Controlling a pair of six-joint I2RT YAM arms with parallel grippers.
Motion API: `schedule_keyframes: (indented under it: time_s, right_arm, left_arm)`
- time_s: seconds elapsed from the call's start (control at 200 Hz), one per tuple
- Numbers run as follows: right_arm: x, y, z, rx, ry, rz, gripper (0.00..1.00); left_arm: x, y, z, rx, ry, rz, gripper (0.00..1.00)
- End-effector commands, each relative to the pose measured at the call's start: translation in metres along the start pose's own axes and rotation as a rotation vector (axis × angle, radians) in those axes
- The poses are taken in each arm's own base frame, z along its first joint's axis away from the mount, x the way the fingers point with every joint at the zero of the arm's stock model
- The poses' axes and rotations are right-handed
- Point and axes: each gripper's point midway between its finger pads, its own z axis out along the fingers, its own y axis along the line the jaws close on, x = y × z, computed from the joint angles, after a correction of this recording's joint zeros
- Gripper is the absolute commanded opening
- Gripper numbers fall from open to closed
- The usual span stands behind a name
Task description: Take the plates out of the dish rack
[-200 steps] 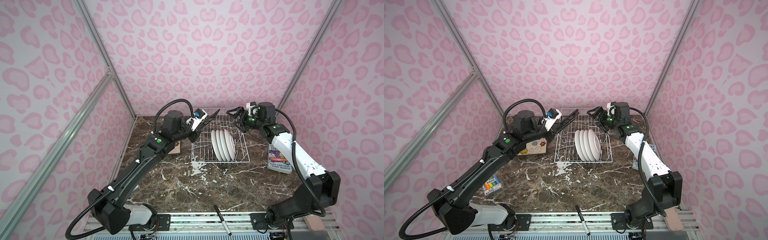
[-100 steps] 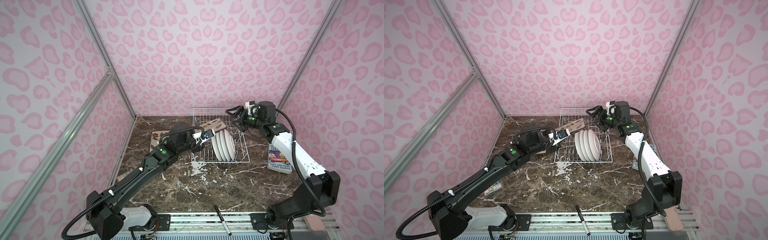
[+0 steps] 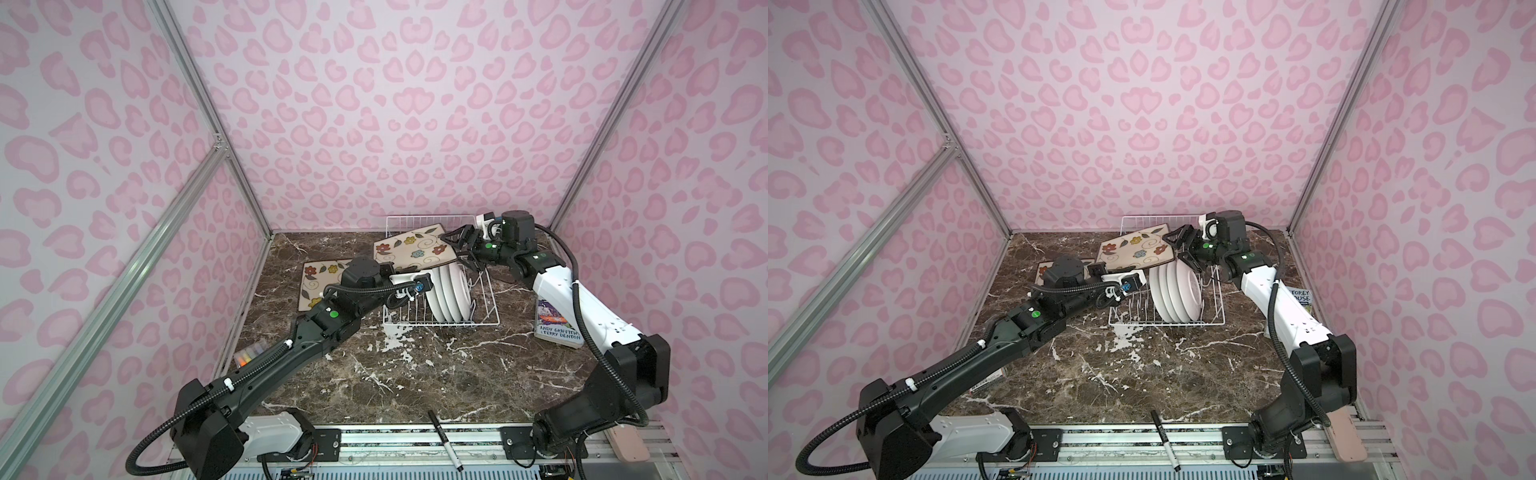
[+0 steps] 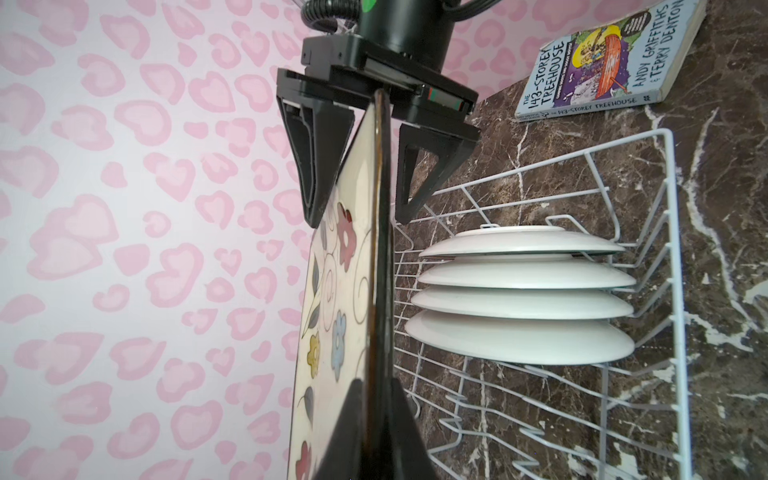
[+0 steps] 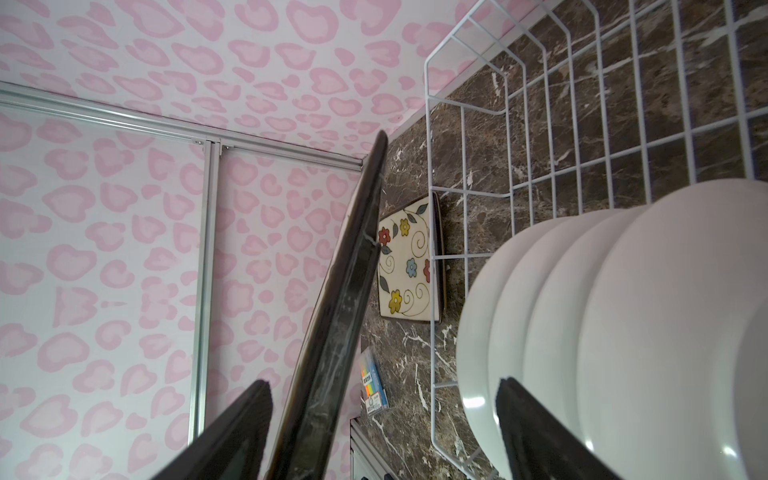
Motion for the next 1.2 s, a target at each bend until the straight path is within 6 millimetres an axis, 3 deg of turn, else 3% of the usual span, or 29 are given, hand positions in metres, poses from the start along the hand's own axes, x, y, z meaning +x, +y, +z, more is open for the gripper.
schedule_keyframes:
  time_s: [0.0,0.265,0.63,0.955,1.135,1.195]
  right_arm:
    - [0.006,0.0,0.005,-0.006,0.038,-0.022,0.82]
    - [0.015,-0.009,0.012,0.008,0.101,-0.02,0.68]
    - [0.027,-0.011,0.015,-0.003,0.161,-0.028,0.41]
    - [0.032,-0.01,0.018,-0.026,0.174,-0.017,0.28]
    - [0.031,-0.004,0.018,-0.051,0.171,-0.021,0.04]
    - [0.031,-0.003,0.018,-0.057,0.172,-0.02,0.0]
  left_arm:
    - [-0.04,0.048,-0.013,-0.21,-0.15,0.125,0.04]
    - [-0.037,0.027,-0.008,-0.189,-0.15,0.193,0.04]
    - [-0.037,0.021,-0.007,-0.206,-0.165,0.227,0.04]
    - [-0.032,0.018,-0.003,-0.206,-0.151,0.23,0.04]
    - [-0.025,0.015,0.002,-0.2,-0.121,0.235,0.04]
    - [-0.024,0.016,0.004,-0.201,-0.113,0.221,0.04]
